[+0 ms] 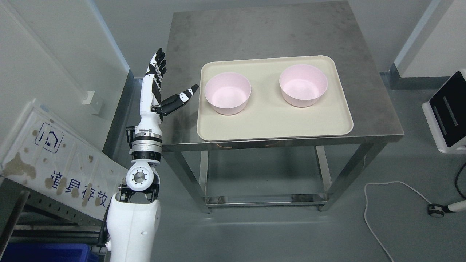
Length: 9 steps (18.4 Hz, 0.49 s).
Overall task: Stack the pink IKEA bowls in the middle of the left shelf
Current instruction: 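Reach the left hand toward the rim of the nearer pink bowl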
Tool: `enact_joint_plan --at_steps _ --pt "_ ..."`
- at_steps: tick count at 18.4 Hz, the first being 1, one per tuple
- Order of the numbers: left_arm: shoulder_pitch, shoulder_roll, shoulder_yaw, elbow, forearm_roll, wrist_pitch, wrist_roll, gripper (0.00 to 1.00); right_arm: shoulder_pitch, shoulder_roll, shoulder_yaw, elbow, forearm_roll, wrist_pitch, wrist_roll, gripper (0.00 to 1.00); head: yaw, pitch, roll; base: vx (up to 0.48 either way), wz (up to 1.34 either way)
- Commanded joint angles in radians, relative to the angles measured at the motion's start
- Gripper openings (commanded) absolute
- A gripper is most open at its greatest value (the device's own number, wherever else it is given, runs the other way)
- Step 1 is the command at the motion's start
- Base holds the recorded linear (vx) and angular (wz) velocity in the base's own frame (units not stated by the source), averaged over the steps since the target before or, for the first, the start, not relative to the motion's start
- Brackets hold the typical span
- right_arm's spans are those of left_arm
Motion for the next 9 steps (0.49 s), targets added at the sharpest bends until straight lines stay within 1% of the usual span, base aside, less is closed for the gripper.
enact_joint_plan --at_steps 1,3,5,7,8,9 --pt "-0.04 0.017 0.002 0.008 0.001 0.039 0.001 1.0 0.0 -0.017 -0.011 0.0 0.008 0.0 -0.001 1.0 0.0 0.0 0.0 0.054 0.0" --pt "-0.069 0.017 -0.003 0.012 0.001 0.041 -0.043 1.0 0.0 -0.017 -0.011 0.0 0.008 0.0 -0.001 1.0 0.0 0.0 0.0 0.038 0.0" --pt "-0.112 0.017 0.0 0.042 -0.001 0.041 -0.195 1.0 0.0 -0.017 -0.011 0.0 0.008 0.0 -0.001 1.0 0.0 0.0 0.0 0.02 0.0" --pt "-0.157 0.017 0.006 0.089 -0.007 0.049 -0.4 1.0 0.0 -0.017 -0.011 0.0 0.008 0.0 0.001 1.0 0.0 0.0 0.0 0.009 0.0" --pt "-0.18 0.027 0.006 0.103 -0.011 0.055 -0.484 0.98 0.0 -0.017 -0.011 0.0 0.008 0.0 -0.001 1.0 0.0 0.0 0.0 0.0 0.0" --pt "-0.195 0.067 0.002 0.117 -0.03 0.064 -0.526 0.97 0.0 -0.017 -0.009 0.0 0.008 0.0 -0.001 1.0 0.0 0.0 0.0 0.0 0.0"
